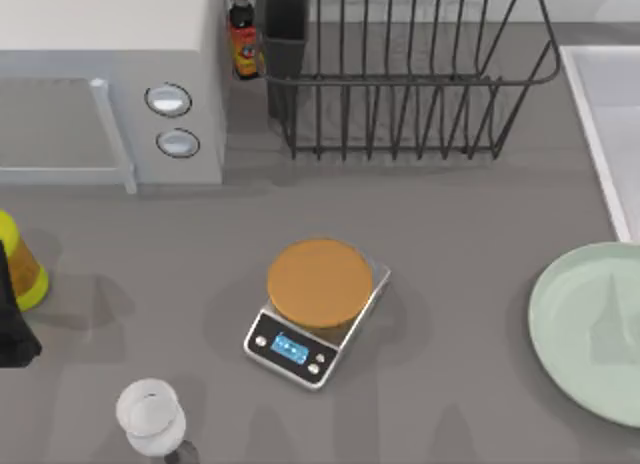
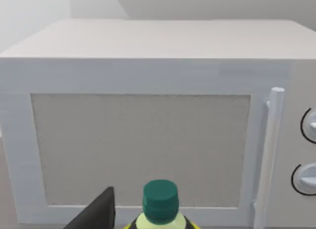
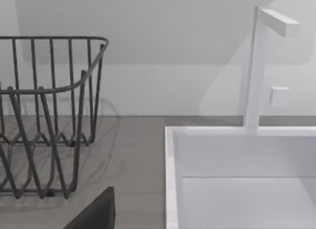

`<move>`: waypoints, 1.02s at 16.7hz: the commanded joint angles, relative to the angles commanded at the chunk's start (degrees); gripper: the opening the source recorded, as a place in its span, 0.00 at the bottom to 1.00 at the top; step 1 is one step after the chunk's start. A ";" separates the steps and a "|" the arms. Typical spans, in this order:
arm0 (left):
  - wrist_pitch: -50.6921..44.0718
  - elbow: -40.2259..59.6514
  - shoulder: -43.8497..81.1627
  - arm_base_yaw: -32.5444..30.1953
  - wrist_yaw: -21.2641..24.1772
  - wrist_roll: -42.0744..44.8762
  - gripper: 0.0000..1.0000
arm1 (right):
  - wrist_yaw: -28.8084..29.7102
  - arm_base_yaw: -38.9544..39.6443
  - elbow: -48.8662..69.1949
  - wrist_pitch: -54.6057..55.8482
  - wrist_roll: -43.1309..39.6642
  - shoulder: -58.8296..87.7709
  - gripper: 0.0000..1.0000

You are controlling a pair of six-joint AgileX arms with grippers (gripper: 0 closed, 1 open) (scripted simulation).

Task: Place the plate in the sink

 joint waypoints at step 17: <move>0.00 0.00 0.00 0.00 0.00 0.00 1.00 | 0.01 18.27 54.63 -46.87 18.83 76.26 1.00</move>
